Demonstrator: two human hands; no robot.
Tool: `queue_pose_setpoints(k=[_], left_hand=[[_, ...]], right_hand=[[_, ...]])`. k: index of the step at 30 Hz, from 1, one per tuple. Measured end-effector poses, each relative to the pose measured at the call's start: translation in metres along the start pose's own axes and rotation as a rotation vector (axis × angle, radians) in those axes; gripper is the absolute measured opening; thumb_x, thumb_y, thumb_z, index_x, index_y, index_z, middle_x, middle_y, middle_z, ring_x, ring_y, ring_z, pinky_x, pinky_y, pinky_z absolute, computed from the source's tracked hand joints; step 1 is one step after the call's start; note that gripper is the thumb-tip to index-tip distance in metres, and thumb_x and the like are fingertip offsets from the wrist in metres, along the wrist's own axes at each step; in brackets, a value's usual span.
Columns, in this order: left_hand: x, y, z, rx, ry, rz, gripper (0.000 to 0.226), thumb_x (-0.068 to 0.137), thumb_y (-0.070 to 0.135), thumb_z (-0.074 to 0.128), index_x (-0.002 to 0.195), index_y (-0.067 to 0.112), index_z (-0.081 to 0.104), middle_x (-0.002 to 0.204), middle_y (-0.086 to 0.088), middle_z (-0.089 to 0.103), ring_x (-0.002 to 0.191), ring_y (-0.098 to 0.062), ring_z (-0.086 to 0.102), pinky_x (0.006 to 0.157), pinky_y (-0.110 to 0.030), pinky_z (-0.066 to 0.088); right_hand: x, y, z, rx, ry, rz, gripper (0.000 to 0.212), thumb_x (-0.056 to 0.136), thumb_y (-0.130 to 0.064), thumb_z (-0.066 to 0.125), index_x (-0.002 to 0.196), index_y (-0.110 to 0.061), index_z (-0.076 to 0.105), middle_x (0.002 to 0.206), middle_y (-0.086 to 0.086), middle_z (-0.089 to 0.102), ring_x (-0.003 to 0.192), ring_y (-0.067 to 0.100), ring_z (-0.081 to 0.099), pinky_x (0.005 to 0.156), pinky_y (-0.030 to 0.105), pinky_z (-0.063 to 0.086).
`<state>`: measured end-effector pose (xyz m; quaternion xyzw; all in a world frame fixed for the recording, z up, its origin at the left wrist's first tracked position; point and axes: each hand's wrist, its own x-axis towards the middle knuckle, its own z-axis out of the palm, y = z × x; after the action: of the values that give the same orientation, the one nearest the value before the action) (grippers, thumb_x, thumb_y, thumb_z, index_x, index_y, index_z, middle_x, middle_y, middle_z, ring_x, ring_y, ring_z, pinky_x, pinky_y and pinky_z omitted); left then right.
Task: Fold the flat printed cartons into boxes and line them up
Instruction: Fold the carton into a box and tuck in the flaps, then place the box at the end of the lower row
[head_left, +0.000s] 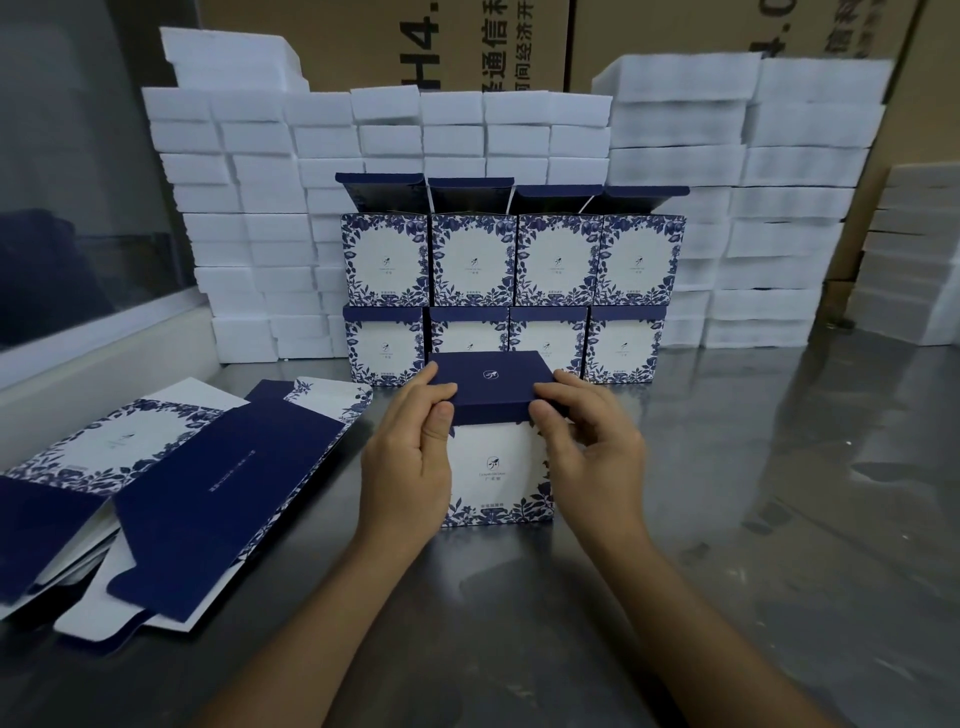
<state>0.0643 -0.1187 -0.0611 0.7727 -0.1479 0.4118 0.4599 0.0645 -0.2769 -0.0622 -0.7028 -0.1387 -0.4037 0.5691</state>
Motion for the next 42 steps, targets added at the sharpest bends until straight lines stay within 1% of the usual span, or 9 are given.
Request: queue_pose_setpoints(k=[3,8,13,20,24,27,29,35,42], left_hand=[[-0.002,-0.003,0.001,-0.077,-0.017,-0.069,0.032,0.099,0.034,0.042,0.121,0.022,0.062,0.14,0.02,0.046,0.122,0.016,0.043,0.096,-0.011,0.039],[-0.005,-0.005,0.003,-0.344,-0.068,-0.168,0.041,0.094,0.03,0.055,0.13,0.042,0.04,0.121,0.048,0.049,0.12,0.02,0.045,0.091,-0.003,0.038],[-0.011,-0.031,0.009,-0.126,-0.224,-0.457,0.019,0.092,0.021,0.064,0.098,0.038,0.056,0.103,0.018,0.068,0.102,-0.007,0.065,0.092,-0.03,0.05],[-0.011,-0.033,0.007,0.007,-0.246,-0.478,0.011,0.092,0.018,0.061,0.1,0.025,0.065,0.087,0.017,0.068,0.091,-0.007,0.065,0.085,-0.023,0.047],[-0.012,-0.029,0.006,-0.003,-0.224,-0.442,0.021,0.089,0.013,0.065,0.1,0.03,0.062,0.082,0.025,0.064,0.072,0.017,0.06,0.064,0.002,0.039],[-0.013,-0.028,0.008,-0.028,-0.296,-0.405,0.044,0.088,0.0,0.059,0.102,0.042,0.059,0.087,0.022,0.068,0.073,0.011,0.063,0.064,-0.001,0.043],[-0.016,-0.028,0.011,-0.033,-0.392,-0.395,0.052,0.089,-0.005,0.054,0.116,0.038,0.061,0.094,0.012,0.073,0.082,0.003,0.067,0.074,-0.011,0.05],[-0.021,-0.032,0.018,-0.074,-0.542,-0.336,0.063,0.087,-0.009,0.049,0.136,0.03,0.055,0.116,0.009,0.068,0.105,0.004,0.063,0.099,-0.021,0.049],[-0.021,-0.037,0.014,0.146,-0.585,-0.275,0.037,0.091,0.02,0.062,0.125,0.033,0.06,0.115,0.015,0.065,0.112,-0.004,0.059,0.1,-0.023,0.044]], right_hand=[[-0.002,0.002,0.001,0.048,-0.04,0.061,0.028,0.095,-0.016,0.067,0.118,-0.032,0.066,0.126,-0.004,0.065,0.112,-0.001,0.06,0.081,0.008,0.047],[-0.003,0.008,0.003,0.159,-0.136,0.261,0.053,0.097,-0.026,0.064,0.145,-0.033,0.045,0.133,-0.011,0.059,0.123,0.005,0.057,0.099,0.023,0.05],[-0.003,0.022,-0.002,-0.053,-0.173,0.353,0.028,0.094,-0.021,0.069,0.121,-0.023,0.062,0.109,-0.014,0.067,0.101,0.0,0.063,0.092,0.029,0.055],[-0.004,0.029,-0.005,-0.158,-0.189,0.455,0.02,0.093,-0.023,0.071,0.111,-0.024,0.065,0.096,-0.017,0.067,0.089,-0.003,0.064,0.087,0.032,0.056],[-0.009,0.023,-0.003,-0.189,-0.151,0.45,0.059,0.086,-0.03,0.076,0.135,-0.029,0.043,0.116,-0.004,0.063,0.093,0.005,0.063,0.083,0.029,0.052],[-0.015,0.017,0.004,-0.221,-0.136,0.353,0.111,0.071,-0.041,0.087,0.155,-0.024,0.017,0.15,0.002,0.042,0.135,0.016,0.044,0.112,0.032,0.037],[-0.018,0.012,0.008,-0.306,-0.126,0.289,0.131,0.062,-0.05,0.089,0.159,-0.021,0.006,0.16,-0.001,0.024,0.145,0.013,0.023,0.113,0.025,0.022],[-0.015,0.01,0.008,-0.536,-0.104,0.363,0.132,0.06,-0.054,0.086,0.157,-0.032,-0.001,0.153,0.007,0.026,0.137,0.031,0.036,0.104,0.053,0.042],[0.002,0.028,0.007,-0.513,-0.026,0.376,0.13,0.064,-0.045,0.088,0.158,-0.026,0.002,0.151,0.013,0.027,0.133,0.036,0.039,0.103,0.051,0.042]])
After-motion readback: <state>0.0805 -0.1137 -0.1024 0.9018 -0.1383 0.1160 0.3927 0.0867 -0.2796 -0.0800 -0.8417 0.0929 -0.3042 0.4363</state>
